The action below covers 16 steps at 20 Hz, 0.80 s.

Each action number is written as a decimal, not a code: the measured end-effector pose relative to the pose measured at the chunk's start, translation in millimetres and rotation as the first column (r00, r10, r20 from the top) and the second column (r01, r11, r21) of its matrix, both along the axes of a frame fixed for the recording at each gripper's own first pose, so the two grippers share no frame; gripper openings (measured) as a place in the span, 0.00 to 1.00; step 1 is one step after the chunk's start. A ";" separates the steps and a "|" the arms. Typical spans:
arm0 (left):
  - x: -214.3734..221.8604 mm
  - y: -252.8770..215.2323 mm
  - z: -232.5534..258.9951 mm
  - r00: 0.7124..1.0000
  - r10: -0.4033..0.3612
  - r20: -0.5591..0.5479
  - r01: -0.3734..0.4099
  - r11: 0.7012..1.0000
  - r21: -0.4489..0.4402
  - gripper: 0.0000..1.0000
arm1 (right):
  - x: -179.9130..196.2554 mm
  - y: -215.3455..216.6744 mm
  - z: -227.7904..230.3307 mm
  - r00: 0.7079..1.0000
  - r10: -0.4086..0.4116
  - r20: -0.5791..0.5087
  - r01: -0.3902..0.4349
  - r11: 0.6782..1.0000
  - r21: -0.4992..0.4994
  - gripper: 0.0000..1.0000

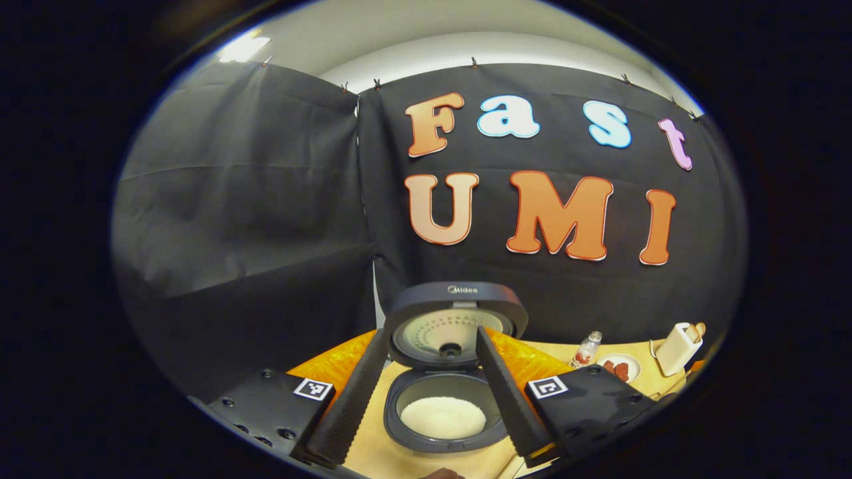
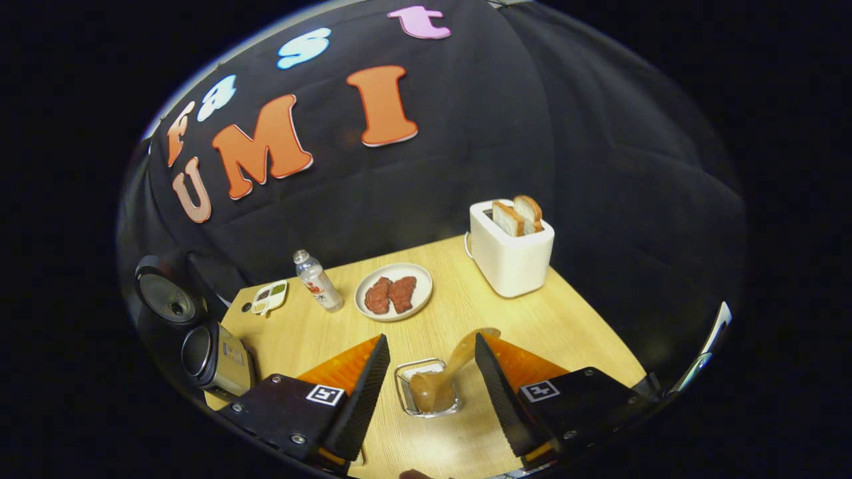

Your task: Close the left gripper, press the button to open the rice cooker; take a wooden spoon from the chopstick holder with the right hand, scoop a spoonful of rice and pour it into the rice cooker, then put the wooden spoon back into the chopstick holder.

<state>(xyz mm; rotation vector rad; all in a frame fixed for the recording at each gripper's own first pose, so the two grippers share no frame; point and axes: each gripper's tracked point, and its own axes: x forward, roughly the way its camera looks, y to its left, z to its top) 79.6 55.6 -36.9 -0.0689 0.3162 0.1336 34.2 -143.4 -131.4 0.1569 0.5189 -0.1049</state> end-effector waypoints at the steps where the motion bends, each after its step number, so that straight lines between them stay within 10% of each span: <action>1: 9.7 1.6 6.9 1.000 0.000 0.013 0.000 1.000 -0.003 0.88 | -0.4 6.4 16.0 0.999 0.013 0.034 -0.013 1.000 -0.014 0.83; 8: 79.9 9.2 34.6 0.999 0.001 0.033 0.001 0.999 -0.032 0.87 | 0.4 63.5 117.8 0.962 0.113 0.249 -0.091 0.991 -0.098 0.85; 16: 161.2 -20.8 -12.9 0.989 -0.053 -0.136 0.050 0.998 -0.024 0.90 | -11.4 89.9 133.2 0.942 0.161 0.295 -0.126 0.983 -0.136 0.86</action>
